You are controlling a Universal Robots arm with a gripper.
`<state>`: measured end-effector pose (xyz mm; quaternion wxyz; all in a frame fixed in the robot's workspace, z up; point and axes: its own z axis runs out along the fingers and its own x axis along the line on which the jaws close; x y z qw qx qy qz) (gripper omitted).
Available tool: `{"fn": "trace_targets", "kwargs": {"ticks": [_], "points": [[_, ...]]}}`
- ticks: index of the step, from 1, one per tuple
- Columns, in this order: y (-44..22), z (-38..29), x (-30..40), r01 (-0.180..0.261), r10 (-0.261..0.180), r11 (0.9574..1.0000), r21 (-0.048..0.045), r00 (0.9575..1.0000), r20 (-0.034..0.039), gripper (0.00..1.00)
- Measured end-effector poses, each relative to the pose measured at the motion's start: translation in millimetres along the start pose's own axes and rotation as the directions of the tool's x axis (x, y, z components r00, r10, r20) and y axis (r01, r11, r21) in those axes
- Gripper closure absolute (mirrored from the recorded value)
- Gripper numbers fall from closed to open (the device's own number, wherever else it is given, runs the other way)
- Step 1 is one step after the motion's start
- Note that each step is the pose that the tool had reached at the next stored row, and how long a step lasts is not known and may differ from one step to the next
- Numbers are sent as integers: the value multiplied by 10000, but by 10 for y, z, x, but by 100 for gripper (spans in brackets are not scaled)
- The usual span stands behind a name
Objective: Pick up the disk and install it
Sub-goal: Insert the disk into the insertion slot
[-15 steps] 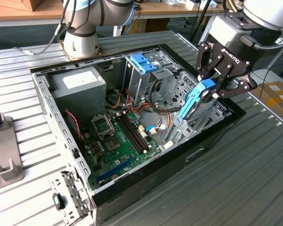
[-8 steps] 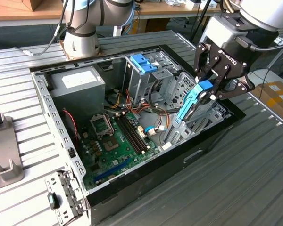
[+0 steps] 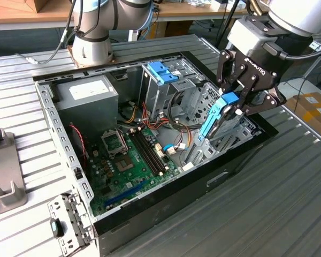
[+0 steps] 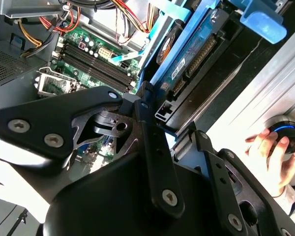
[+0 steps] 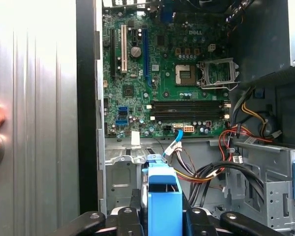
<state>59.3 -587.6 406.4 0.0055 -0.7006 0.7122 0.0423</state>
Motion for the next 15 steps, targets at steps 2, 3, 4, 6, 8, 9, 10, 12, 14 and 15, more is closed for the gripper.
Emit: {"fn": "trace_targets", "kwargs": {"ticks": [2,3,4,6,8,9,10,12,14,15], "points": [[8,1,0,-5,5,10000,-2,10000,-2,63],[13,2,-1,-7,7,10000,-1,10000,-2,63],[17,3,-1,-9,9,10000,0,10000,-1,63],[17,3,-1,-10,10,10000,0,10000,-1,63],[17,4,-1,-11,11,10000,-1,10000,0,63],[20,3,-1,-14,14,10000,-6,10000,0,63],[19,4,-1,-15,15,10000,-1,10000,1,62],[18,4,-1,-14,14,10000,0,10000,0,56],[17,3,-1,-13,13,10000,0,10000,0,49],[17,3,-1,-13,13,10000,0,10000,-1,49]]}}
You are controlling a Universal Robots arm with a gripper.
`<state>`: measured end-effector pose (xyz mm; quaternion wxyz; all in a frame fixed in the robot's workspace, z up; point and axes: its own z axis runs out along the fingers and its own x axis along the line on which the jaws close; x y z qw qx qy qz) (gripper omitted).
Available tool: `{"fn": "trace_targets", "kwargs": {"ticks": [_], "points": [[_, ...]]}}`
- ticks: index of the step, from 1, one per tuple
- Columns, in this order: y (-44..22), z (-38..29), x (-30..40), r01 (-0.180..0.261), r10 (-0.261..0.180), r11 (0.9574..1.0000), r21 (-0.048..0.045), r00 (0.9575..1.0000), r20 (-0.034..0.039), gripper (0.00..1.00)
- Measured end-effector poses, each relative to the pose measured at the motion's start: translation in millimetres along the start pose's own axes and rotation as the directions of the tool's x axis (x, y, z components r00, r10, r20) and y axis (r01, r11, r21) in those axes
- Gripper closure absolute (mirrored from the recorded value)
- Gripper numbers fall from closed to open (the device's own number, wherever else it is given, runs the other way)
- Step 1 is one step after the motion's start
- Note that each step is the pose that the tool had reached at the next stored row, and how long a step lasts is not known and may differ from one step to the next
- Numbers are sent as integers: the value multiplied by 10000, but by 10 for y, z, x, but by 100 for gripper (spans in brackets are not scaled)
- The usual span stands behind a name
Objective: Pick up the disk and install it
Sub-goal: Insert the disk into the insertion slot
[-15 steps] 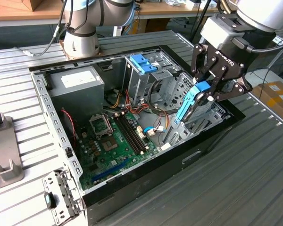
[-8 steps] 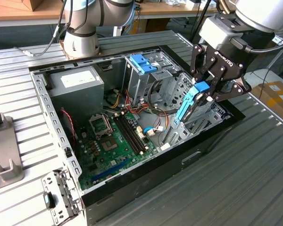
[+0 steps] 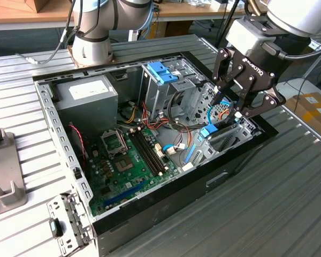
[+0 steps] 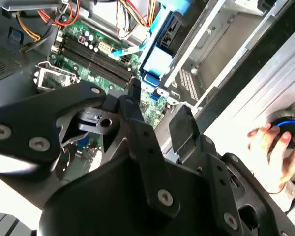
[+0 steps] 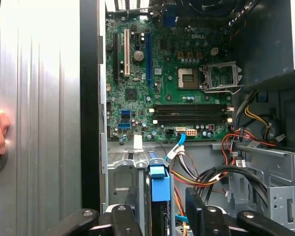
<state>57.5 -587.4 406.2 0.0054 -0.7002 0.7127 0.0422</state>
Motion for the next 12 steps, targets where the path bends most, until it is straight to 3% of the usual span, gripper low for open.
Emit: {"fn": "trace_targets", "kwargs": {"ticks": [6,8,9,12], "points": [[1,-24,-3,0,0,10000,1,10000,9,49],[1,-14,-5,0,0,10000,-3,10000,9,64],[0,-2,-3,-1,1,10000,-10,10000,8,64],[-13,56,-1,-4,4,10000,-64,10000,7,82]]}}
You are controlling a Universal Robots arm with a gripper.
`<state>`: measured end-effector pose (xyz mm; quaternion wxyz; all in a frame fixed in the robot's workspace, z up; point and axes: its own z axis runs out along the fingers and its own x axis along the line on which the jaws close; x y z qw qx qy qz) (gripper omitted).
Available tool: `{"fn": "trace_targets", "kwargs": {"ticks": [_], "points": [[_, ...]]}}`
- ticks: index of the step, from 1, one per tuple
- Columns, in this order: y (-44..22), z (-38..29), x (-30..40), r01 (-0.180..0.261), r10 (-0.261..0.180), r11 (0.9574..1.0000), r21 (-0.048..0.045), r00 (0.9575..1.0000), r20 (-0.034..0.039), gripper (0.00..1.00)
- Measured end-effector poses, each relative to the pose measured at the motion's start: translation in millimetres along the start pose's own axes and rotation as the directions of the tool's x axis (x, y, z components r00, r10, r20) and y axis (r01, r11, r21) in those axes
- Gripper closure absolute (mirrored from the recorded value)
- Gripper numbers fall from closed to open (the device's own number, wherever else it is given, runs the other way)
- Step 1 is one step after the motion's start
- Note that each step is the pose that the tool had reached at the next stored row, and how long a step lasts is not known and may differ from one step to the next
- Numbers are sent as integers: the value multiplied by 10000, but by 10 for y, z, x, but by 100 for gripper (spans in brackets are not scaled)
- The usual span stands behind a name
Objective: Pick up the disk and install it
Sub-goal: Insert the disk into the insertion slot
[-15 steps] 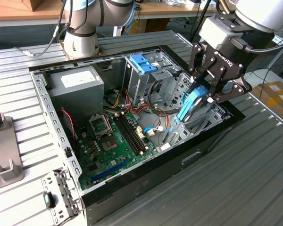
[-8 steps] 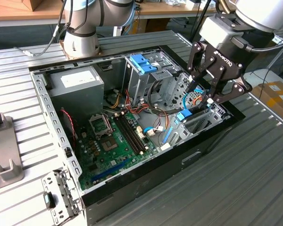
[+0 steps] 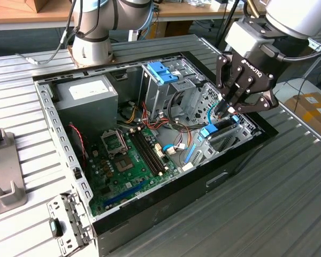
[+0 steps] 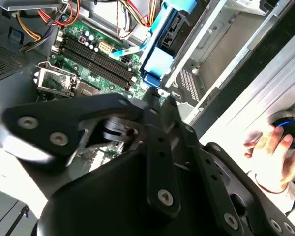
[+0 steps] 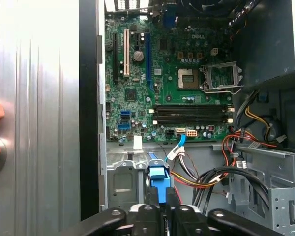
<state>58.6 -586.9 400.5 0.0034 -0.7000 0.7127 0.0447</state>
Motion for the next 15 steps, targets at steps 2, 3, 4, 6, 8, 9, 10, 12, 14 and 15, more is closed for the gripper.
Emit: {"fn": "trace_targets", "kwargs": {"ticks": [2,3,4,6,8,9,10,12,14,15], "points": [[-13,35,0,-2,2,10000,-33,10000,0,88],[-24,50,0,-4,4,10000,-55,10000,0,88],[-46,73,-1,-6,6,10000,-96,10000,-1,90],[-83,108,-4,-11,11,9999,-161,10000,-3,90],[-135,146,-7,-16,16,9997,-232,10000,-4,90],[-164,168,-9,-19,19,9996,-274,10000,-4,90],[-184,182,-11,-20,20,9995,-305,10000,-4,90],[-222,206,-16,-25,25,9993,-361,10000,-5,90],[-260,235,-22,-29,29,9991,-418,10000,-6,90],[-278,250,-24,-31,30,9990,-445,10000,-7,90]]}}
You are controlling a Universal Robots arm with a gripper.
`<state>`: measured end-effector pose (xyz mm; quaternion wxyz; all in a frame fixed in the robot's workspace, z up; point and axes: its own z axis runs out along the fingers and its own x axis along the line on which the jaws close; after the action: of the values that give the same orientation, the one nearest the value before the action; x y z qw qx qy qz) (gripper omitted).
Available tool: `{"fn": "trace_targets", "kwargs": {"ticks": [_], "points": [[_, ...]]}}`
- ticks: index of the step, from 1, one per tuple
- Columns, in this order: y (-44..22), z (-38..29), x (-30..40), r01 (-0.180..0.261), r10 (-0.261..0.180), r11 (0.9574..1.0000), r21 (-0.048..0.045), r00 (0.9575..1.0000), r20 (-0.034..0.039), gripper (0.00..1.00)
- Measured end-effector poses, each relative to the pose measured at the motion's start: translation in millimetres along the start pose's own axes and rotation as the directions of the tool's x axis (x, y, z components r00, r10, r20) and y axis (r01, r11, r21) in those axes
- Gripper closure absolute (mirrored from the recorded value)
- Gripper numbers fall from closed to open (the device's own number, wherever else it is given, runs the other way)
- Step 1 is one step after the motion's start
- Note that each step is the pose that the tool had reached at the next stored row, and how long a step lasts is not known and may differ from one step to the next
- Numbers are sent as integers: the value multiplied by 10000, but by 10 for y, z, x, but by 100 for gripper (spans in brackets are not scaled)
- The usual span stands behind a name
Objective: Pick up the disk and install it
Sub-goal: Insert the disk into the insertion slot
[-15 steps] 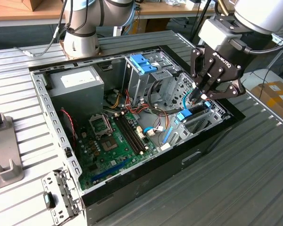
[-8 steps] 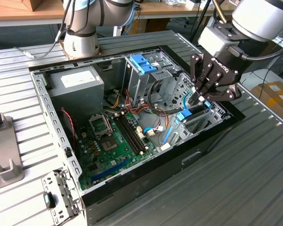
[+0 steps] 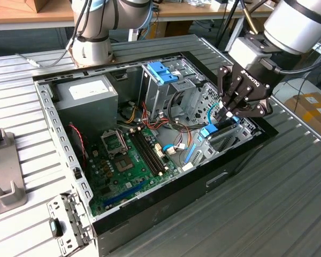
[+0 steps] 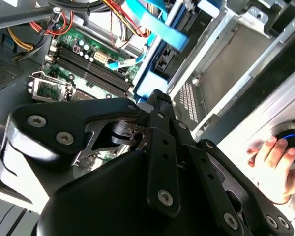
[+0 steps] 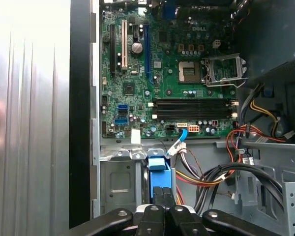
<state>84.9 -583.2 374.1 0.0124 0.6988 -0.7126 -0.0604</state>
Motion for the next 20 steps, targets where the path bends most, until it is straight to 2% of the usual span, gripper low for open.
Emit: {"fn": "trace_targets", "kwargs": {"ticks": [4,11,16,20], "points": [[-95,83,-9,-9,9,9999,-133,10000,-2,90],[-229,214,-16,-22,21,9995,-313,10000,-6,90],[-287,302,-16,-28,27,9992,-397,10000,-7,90],[-317,346,-14,-29,29,9990,-441,10000,-4,90]]}}
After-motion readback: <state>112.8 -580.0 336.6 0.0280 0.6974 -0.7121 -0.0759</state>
